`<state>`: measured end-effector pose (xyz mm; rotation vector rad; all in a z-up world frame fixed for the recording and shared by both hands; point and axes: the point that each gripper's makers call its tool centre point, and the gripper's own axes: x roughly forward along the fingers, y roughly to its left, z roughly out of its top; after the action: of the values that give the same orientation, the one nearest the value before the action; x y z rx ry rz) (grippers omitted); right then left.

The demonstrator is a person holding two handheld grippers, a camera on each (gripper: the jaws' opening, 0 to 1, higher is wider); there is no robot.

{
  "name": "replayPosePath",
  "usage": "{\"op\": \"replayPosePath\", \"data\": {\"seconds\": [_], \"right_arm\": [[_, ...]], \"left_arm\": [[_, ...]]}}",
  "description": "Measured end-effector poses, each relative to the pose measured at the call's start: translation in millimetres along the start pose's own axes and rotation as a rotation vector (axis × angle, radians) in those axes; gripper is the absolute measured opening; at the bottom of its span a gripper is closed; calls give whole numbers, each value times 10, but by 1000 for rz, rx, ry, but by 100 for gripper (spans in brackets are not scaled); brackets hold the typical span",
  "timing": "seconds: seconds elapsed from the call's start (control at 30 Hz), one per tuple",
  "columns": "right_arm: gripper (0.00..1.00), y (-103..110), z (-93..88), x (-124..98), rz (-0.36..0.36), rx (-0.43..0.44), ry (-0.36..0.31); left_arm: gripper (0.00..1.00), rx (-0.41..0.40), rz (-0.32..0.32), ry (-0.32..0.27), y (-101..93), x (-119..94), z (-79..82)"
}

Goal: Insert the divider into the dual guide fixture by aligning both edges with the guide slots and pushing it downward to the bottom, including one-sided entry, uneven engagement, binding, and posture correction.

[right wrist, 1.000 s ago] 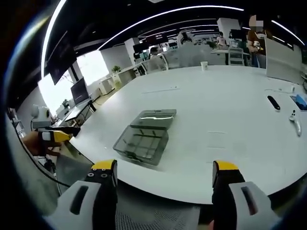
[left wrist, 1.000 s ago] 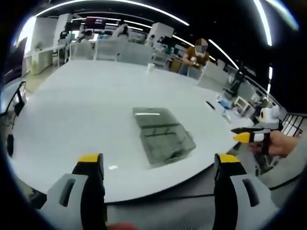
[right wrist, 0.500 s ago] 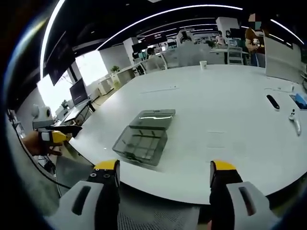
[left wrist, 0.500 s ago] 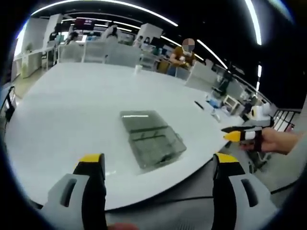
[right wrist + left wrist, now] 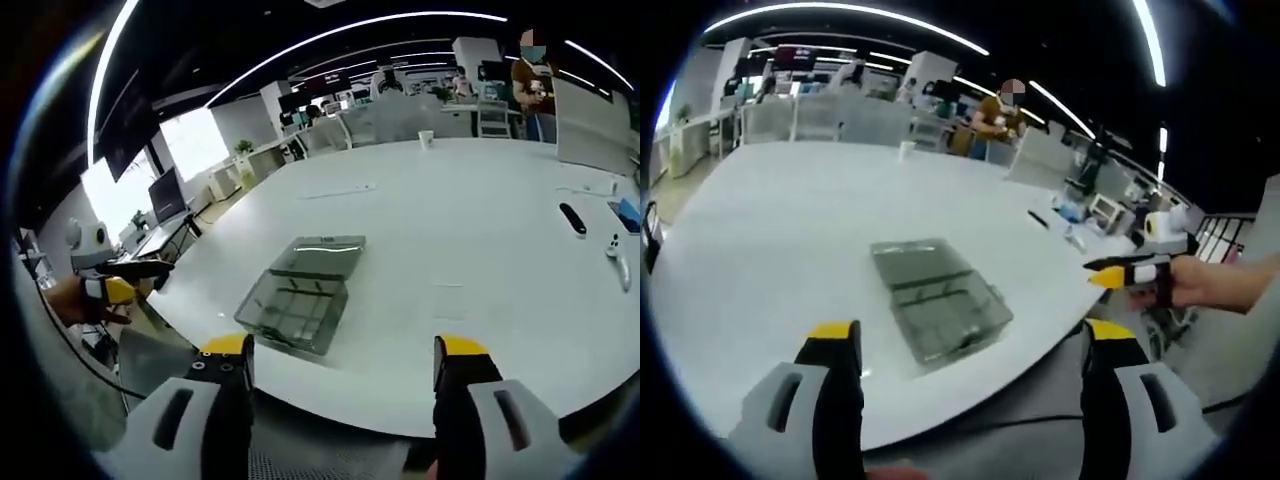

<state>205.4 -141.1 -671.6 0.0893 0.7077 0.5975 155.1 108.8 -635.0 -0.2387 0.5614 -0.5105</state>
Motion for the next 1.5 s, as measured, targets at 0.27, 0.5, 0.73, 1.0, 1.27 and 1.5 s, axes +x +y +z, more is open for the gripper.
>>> {"op": "replayPosePath", "data": {"seconds": [0.27, 0.5, 0.73, 1.0, 1.27, 1.5], "right_arm": [[70, -170, 89, 89, 33, -3, -4], [69, -367, 89, 188, 59, 3, 4], [65, -574, 77, 339, 69, -1, 23], [60, -821, 15, 528, 63, -14, 57], [57, -920, -32, 652, 32, 7, 76], [54, -997, -59, 696, -17, 12, 93]], "left_arm": [[89, -1, 34, -1, -64, 82, -3], [88, 7, 52, -6, -130, 152, 28], [85, 15, 89, 0, -117, 171, 48], [84, 20, 134, -8, -69, 186, 89], [83, 26, 107, 19, -105, 263, 57], [83, 39, 61, 27, -127, 357, 84]]}}
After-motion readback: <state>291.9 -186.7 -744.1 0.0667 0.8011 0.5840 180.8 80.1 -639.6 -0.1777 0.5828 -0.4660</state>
